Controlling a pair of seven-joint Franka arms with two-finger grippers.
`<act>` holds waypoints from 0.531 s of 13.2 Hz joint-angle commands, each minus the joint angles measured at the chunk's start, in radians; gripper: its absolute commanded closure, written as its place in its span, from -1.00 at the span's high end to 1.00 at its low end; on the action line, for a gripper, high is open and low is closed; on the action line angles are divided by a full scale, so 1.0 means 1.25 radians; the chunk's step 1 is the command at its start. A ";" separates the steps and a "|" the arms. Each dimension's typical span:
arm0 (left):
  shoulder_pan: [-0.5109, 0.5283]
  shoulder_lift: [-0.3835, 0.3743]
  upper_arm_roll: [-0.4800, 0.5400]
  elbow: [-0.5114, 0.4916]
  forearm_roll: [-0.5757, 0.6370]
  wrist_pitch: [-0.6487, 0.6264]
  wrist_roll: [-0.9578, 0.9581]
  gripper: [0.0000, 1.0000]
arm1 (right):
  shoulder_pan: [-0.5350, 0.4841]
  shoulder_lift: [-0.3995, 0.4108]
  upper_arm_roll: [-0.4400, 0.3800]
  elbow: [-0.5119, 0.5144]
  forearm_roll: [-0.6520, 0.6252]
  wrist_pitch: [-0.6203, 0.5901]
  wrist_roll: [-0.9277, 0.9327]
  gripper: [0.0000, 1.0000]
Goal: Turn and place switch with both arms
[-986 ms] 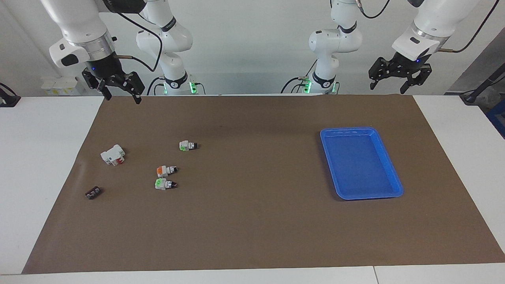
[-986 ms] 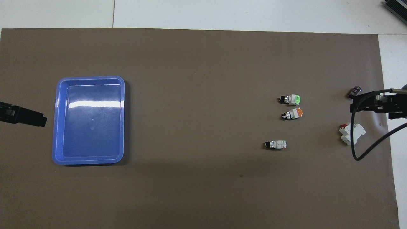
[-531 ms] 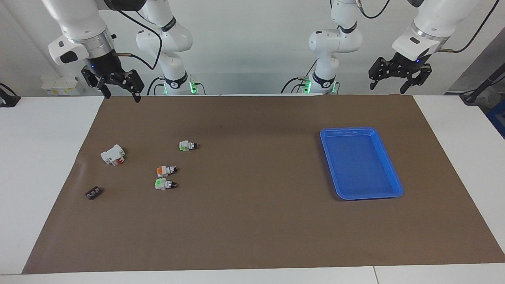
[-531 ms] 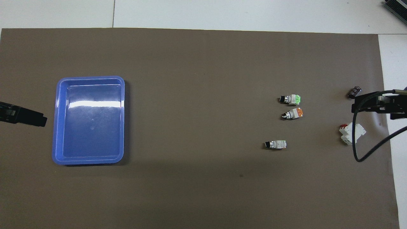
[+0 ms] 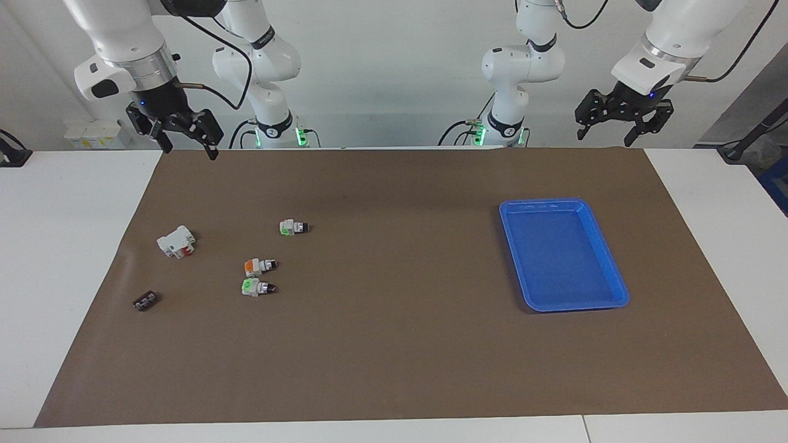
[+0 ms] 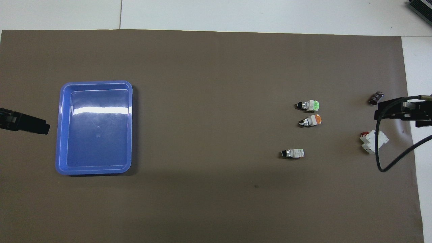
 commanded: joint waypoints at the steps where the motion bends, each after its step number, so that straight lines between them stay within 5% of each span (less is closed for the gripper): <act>1: -0.003 -0.021 0.004 -0.022 0.014 0.001 0.005 1.00 | 0.001 -0.029 0.005 -0.044 0.015 0.027 0.103 1.00; 5: -0.003 -0.020 0.004 -0.022 0.014 0.001 0.005 1.00 | 0.038 -0.025 0.007 -0.081 0.008 0.090 0.331 1.00; 7: -0.003 -0.021 0.004 -0.022 0.014 0.001 0.004 1.00 | 0.044 -0.027 0.007 -0.203 0.003 0.221 0.431 1.00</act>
